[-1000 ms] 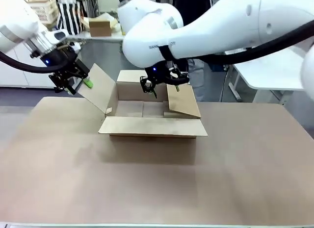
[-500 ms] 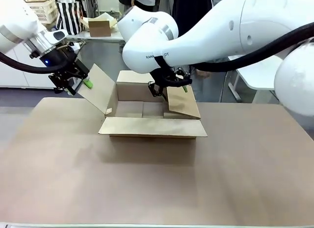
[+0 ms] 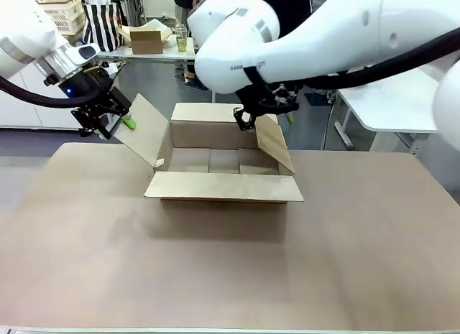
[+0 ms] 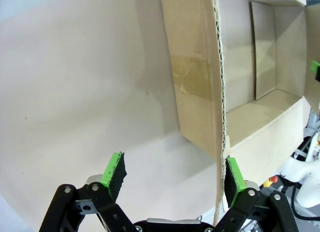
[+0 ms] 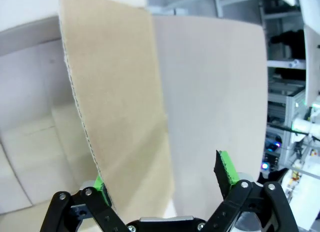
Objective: Pack the gift set into the box.
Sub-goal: Place both hands on the side flaps of the Package Box and spread them outward.
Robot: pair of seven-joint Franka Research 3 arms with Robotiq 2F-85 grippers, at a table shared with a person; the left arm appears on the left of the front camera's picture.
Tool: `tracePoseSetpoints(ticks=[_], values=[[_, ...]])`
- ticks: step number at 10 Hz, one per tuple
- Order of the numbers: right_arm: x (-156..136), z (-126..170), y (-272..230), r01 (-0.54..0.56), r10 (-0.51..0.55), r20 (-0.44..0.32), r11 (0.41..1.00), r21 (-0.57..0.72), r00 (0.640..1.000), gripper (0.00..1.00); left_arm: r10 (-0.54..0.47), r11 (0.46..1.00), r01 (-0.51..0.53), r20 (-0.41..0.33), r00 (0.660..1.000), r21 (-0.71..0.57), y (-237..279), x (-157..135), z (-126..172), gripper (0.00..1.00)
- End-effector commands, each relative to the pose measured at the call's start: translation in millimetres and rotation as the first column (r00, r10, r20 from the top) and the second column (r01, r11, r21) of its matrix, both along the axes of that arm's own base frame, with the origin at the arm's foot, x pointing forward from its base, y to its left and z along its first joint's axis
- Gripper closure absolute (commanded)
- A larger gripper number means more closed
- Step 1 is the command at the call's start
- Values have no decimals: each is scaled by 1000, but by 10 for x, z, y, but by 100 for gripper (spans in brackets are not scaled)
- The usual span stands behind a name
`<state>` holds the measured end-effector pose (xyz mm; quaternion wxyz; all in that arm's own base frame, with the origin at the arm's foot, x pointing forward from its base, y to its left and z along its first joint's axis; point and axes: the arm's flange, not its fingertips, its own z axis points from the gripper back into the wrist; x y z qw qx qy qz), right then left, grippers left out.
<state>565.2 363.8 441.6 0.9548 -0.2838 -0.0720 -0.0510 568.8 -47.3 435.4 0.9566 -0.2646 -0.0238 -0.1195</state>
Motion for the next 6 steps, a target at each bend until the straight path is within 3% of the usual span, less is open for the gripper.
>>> tracePoseSetpoints(ticks=[1, 4, 6], values=[[-225, 238, -423, -32, 33, -15, 997, 70, 999, 0, 13, 1000, -13, -2, 1000, 17, -8, -21, 19, 0], [-398, 515, -1032, -49, 52, -3, 966, 254, 999, 0, 13, 1000, -13, -2, 1000, 17, -8, -21, 19, 0], [-451, 551, -1500, -74, 88, -15, 903, 424, 996, 0, 13, 1000, -13, -2, 1000, 17, -8, -21, 19, 0]])
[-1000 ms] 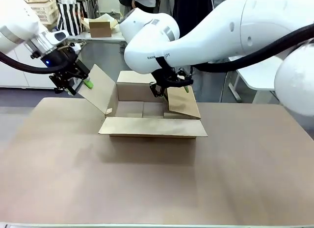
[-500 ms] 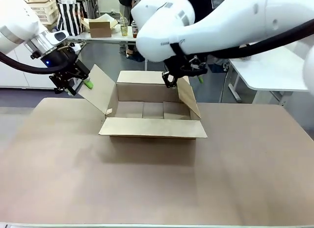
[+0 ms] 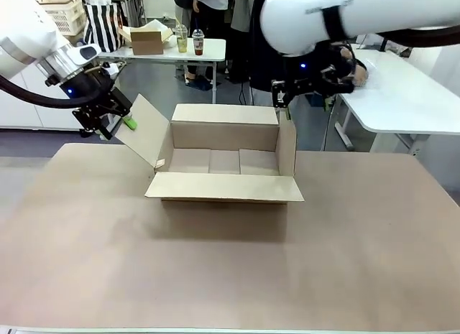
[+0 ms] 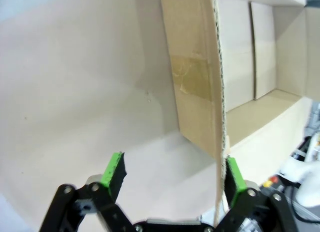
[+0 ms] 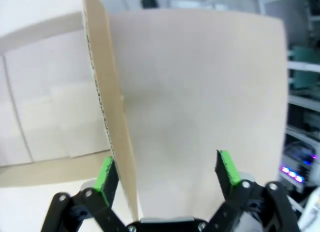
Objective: Pack the gift set into the box.
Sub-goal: Place both hands on the side flaps of the Package Box and spread them outward.
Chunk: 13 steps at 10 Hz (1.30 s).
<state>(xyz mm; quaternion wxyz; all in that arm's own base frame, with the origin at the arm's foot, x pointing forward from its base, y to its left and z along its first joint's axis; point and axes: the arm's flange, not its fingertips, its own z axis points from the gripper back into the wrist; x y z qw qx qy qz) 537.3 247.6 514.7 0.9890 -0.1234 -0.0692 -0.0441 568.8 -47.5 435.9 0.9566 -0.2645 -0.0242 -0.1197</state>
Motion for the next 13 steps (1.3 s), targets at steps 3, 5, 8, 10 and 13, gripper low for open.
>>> tracePoseSetpoints(ticks=[3, 5, 8, 10, 13], values=[[-169, -468, -771, 0, 12, -49, 972, 234, 999, 0, 13, 1000, -13, -3, 1000, 17, -7, -20, 14, 0], [-170, -626, -1004, -39, 49, -14, 915, 402, 999, 0, 13, 1000, -13, -3, 1000, 17, -7, -20, 14, 0], [-89, -945, -1359, -75, 117, -22, 754, 652, 993, 0, 13, 1000, -13, -3, 1000, 17, -7, -20, 14, 0], [-134, -1001, -1478, -99, 124, 21, 670, 736, 992, 0, 13, 1000, -13, -3, 1000, 17, -7, -20, 14, 0], [-56, -991, -1426, -80, 94, 20, 687, 723, 995, 0, 13, 1000, -13, -3, 1000, 17, -7, -20, 14, 0]])
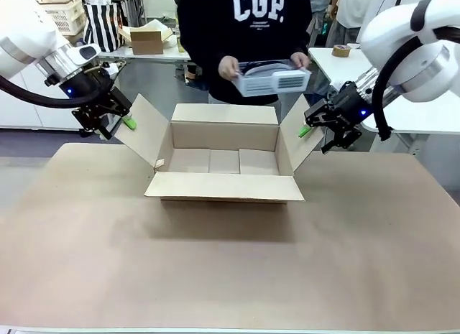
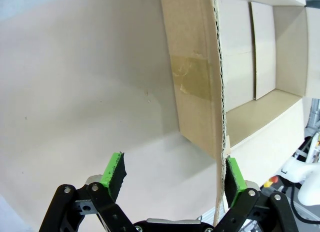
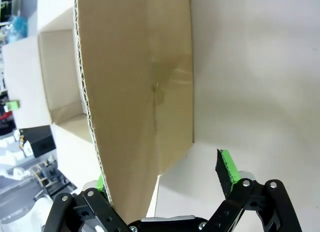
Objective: Pack the gift set into the box.
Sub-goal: Place both hands on the side flaps of the Package Box and spread them outward, then lift both hands away from the flaps of the Package Box.
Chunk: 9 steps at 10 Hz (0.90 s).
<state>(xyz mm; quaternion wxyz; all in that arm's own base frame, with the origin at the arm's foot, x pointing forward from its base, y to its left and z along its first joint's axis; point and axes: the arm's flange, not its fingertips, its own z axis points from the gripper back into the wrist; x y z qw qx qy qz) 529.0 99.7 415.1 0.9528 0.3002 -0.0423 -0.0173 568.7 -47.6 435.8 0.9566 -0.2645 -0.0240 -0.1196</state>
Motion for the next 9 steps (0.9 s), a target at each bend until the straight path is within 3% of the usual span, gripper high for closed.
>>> tracePoseSetpoints(ticks=[1, 9], values=[[26, 5, 53, 6, -7, -1, 999, -46, 1000, 0, 13, 1000, -13, -3, 1000, 17, -6, -19, 14, 0], [26, 5, 53, 6, -7, -1, 999, -46, 1000, 0, 13, 1000, -13, -3, 1000, 17, -6, -19, 14, 0]])
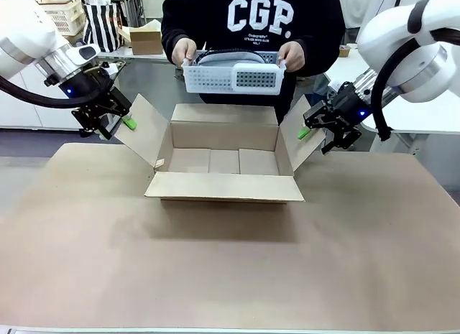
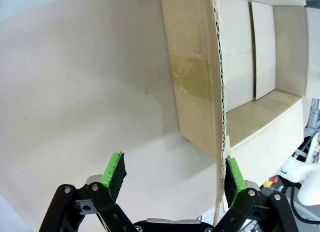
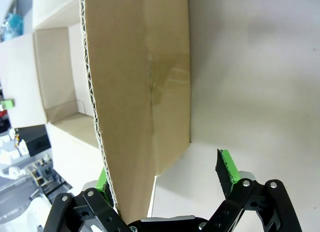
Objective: Pack the gift set into the box.
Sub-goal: Lift both hands away from the flaps of the Package Box.
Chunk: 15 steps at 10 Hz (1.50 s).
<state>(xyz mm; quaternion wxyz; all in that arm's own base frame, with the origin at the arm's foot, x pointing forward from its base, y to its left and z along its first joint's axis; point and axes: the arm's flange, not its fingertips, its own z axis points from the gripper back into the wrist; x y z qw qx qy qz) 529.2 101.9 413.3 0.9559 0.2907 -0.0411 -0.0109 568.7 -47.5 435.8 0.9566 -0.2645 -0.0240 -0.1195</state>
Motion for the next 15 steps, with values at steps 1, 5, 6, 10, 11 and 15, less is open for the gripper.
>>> tracePoseSetpoints(ticks=[1, 5, 6, 10, 11, 15], values=[[25, 22, 31, 19, -19, -2, 1000, -25, 1000, 0, 13, 1000, -13, -3, 1000, 17, -7, -19, 15, 0], [25, 22, 31, 19, -19, -2, 1000, -25, 1000, 0, 13, 1000, -13, -3, 1000, 17, -7, -19, 15, 0], [25, 22, 31, 19, -19, -2, 1000, -25, 1000, 0, 13, 1000, -13, -3, 1000, 17, -7, -19, 15, 0], [25, 22, 31, 19, -19, -2, 1000, -25, 1000, 0, 13, 1000, -13, -3, 1000, 17, -7, -19, 15, 0], [25, 22, 31, 19, -19, -2, 1000, -25, 1000, 0, 13, 1000, -13, -3, 1000, 17, -7, -19, 15, 0], [25, 22, 31, 19, -19, -2, 1000, -25, 1000, 0, 13, 1000, -13, -3, 1000, 17, -7, -19, 15, 0]])
